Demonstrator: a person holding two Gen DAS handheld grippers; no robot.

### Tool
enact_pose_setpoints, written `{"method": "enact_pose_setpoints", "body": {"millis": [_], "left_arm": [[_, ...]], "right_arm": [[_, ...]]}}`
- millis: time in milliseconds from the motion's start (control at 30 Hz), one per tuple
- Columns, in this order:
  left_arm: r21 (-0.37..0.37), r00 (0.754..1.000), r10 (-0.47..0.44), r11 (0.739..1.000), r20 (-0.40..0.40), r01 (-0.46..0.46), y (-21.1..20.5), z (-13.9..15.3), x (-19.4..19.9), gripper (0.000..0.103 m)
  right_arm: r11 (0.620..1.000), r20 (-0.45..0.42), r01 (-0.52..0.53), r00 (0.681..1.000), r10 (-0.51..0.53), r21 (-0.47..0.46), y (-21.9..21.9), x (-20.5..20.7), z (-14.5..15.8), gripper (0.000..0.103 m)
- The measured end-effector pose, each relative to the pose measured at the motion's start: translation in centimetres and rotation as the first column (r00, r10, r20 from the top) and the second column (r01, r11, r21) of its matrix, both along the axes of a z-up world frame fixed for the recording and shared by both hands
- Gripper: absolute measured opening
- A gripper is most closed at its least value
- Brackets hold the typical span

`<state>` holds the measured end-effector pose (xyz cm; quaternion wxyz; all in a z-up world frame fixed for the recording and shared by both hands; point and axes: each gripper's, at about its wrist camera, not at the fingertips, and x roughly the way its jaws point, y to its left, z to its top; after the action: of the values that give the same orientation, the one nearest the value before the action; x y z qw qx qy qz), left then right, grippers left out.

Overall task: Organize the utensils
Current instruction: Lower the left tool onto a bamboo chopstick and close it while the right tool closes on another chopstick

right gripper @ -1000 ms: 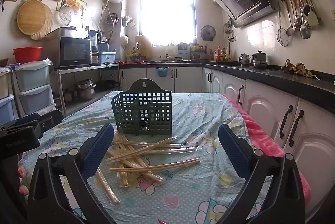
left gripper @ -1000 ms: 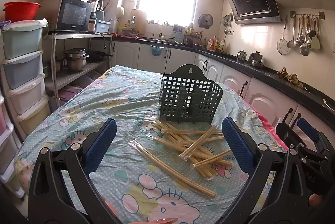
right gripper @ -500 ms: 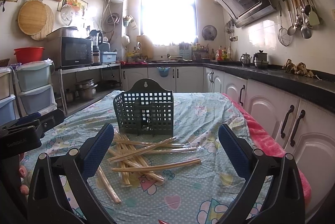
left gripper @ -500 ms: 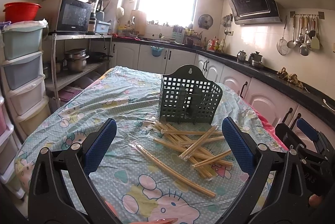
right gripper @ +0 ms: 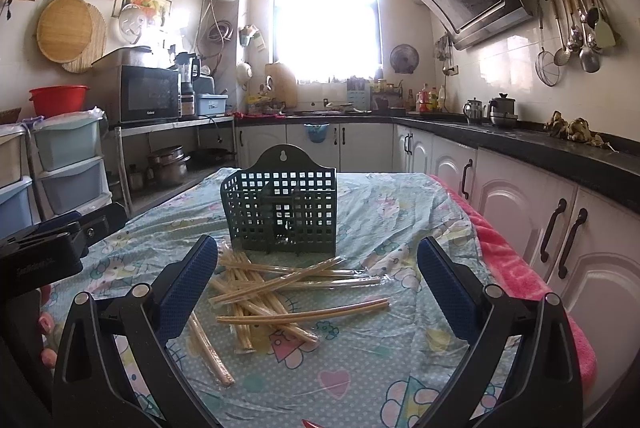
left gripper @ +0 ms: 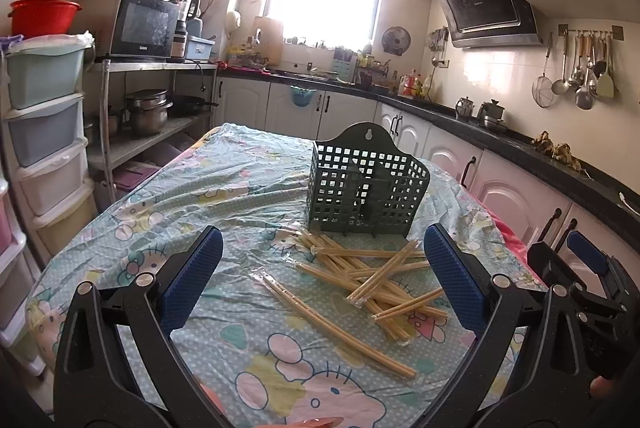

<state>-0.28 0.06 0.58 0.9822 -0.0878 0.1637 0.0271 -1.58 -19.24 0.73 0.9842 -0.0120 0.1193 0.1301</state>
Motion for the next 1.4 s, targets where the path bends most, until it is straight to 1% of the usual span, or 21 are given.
{"method": "enact_pose_setpoints", "body": {"millis": [233,500,600,800,1000,1067,1200,1267,1400], "left_arm": [[-0.037,1.000,0.009,0.999,-0.010,-0.010,1.3,-0.1,0.5,0.093],[-0.087,0.999,-0.006,0.996,-0.054,0.001,3.4,0.1,1.6,0.093],[-0.107,0.999,-0.008,0.994,-0.053,0.002,4.2,0.3,1.6,0.093],[-0.119,0.997,0.011,0.993,-0.080,-0.020,5.3,0.6,2.4,0.093],[-0.155,0.989,0.013,0.987,-0.150,-0.036,6.6,0.6,4.5,0.093],[-0.164,0.985,0.008,0.986,-0.172,-0.037,6.8,0.6,5.2,0.093],[-0.160,0.976,-0.014,0.987,-0.218,-0.021,6.7,0.3,6.8,0.093],[-0.155,0.970,-0.018,0.988,-0.244,-0.021,6.5,-0.1,7.4,0.093],[-0.171,0.953,-0.039,0.985,-0.301,-0.013,6.2,-1.4,8.7,0.093]], "right_arm": [[0.999,-0.015,-0.042,0.999,0.042,-0.009,0.3,0.0,0.1,0.097],[0.991,-0.049,-0.131,0.990,0.129,-0.032,1.4,0.5,0.4,0.097],[0.986,-0.060,-0.161,0.985,0.159,-0.033,1.9,0.7,0.6,0.097],[0.980,-0.074,-0.198,0.978,0.196,-0.023,2.4,1.9,1.5,0.097],[0.983,-0.072,-0.185,0.980,0.183,-0.018,2.4,4.3,2.5,0.097],[0.983,-0.084,-0.181,0.980,0.179,-0.017,2.3,5.4,2.7,0.097],[0.987,-0.117,-0.162,0.980,0.160,-0.006,1.9,7.7,3.1,0.097],[0.991,-0.132,-0.133,0.983,0.129,-0.021,1.7,8.8,3.2,0.097],[0.992,-0.189,-0.101,0.978,0.085,-0.075,1.3,11.3,2.6,0.097]]}}
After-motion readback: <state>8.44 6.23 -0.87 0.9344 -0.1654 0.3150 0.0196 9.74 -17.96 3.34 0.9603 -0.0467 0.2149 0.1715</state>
